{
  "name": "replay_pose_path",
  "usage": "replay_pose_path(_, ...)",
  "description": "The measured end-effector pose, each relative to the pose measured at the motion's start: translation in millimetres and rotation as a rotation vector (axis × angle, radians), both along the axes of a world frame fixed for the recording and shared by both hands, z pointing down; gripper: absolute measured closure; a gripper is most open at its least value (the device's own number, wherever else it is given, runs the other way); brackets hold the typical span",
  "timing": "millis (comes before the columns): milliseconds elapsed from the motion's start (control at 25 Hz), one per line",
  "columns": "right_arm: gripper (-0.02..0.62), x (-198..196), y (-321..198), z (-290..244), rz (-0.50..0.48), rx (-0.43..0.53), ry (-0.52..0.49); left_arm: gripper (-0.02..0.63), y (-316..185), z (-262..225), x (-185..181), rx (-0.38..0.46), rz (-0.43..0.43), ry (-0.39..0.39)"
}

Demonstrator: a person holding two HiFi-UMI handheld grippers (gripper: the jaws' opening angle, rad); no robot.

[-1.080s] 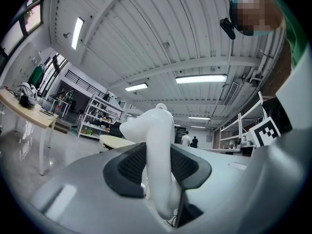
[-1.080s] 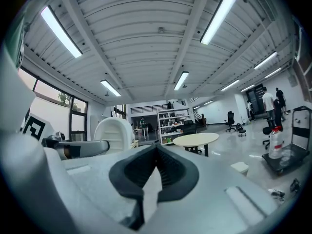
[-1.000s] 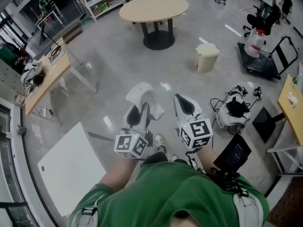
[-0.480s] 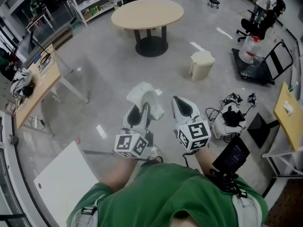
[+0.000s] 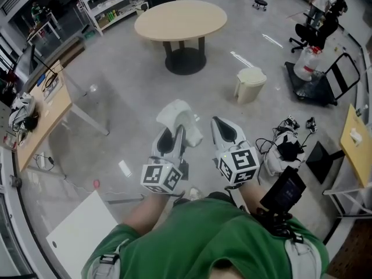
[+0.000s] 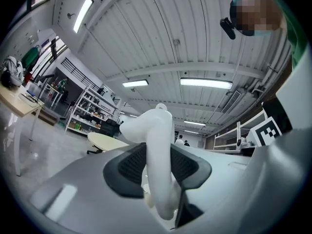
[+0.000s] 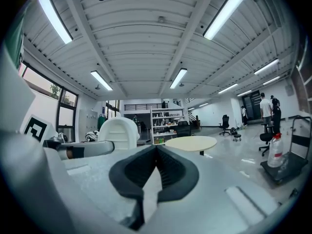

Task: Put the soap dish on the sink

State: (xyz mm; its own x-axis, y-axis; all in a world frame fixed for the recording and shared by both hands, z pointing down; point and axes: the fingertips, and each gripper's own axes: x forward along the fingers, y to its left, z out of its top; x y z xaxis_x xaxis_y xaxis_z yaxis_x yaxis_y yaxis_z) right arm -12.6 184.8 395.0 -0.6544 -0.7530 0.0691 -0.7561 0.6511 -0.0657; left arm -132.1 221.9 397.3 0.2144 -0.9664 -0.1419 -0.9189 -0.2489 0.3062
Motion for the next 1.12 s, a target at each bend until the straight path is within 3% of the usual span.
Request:
replay_pose_path(640, 0.594, -25.3, -50.6, 2.9, 0.000, -0.015, 0.031, 0.462, -48.8, 4.1, -23.4, -0.018, 0.016, 0.011)
replay_pose_path(1120, 0.594, 3.1, -132.5, -1.0, -0.021, -0.014, -0.021, 0.462, -131.0, 0.0, 9.3, -0.023, -0.001, -0.023)
